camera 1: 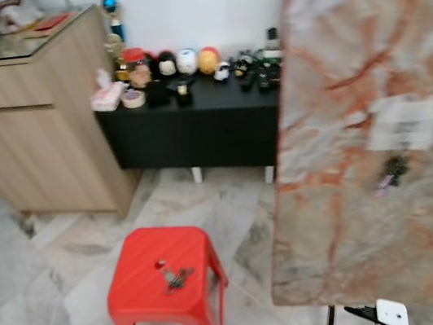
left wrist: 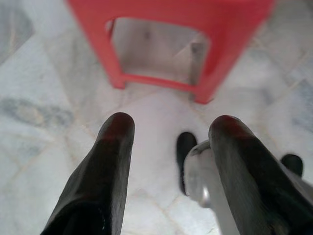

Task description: Hang keys on a hook

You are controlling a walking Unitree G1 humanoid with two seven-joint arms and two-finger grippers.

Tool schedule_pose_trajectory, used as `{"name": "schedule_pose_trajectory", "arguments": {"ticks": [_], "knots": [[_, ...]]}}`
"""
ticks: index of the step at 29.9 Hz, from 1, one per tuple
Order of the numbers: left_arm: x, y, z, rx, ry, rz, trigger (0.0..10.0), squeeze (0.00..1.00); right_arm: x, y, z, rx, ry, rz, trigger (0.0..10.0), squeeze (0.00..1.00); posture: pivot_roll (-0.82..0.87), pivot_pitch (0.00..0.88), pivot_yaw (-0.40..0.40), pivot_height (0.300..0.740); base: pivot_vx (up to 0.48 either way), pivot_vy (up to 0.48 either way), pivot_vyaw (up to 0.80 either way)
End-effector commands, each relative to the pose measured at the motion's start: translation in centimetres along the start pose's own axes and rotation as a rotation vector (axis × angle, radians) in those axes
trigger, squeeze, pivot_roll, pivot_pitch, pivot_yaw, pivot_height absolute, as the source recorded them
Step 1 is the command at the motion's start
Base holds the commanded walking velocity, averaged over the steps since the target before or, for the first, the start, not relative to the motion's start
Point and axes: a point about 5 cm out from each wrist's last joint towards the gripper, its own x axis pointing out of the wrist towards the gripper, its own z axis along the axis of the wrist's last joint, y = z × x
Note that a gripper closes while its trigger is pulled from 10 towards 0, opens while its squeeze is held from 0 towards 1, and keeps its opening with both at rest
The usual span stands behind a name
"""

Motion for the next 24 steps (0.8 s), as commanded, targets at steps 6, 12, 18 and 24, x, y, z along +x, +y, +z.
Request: {"name": "schedule_pose_trajectory", "arguments": {"ticks": [6,12,18,24], "knots": [[0.09,0.09,0.28,-0.010,-0.005,0.002,10.0,0.00,0.05,0.34,0.05,-0.008,0.010,0.012,10.0,0.00,0.02,0.000,-0.030,0.740,0.000,0.480,0.00],[0.11,0.01,0.33,-0.012,-0.004,0.002,10.0,0.00,0.07,0.19,0.20,-0.022,0.007,0.007,10.0,0.00,0.02,0.000,-0.032,0.740,0.000,0.480,0.00],[0.10,0.02,0.25,-0.012,-0.001,0.004,10.0,0.00,0.07,0.15,0.23,-0.024,0.008,0.008,10.0,0.00,0.02,0.000,-0.033,0.740,0.000,0.480,0.00],[0.05,0.03,0.06,-0.014,0.007,0.006,10.0,0.00,0.08,0.13,0.28,-0.029,0.008,0.009,10.0,0.00,0.02,0.000,-0.033,0.740,0.000,0.480,0.00]]}}
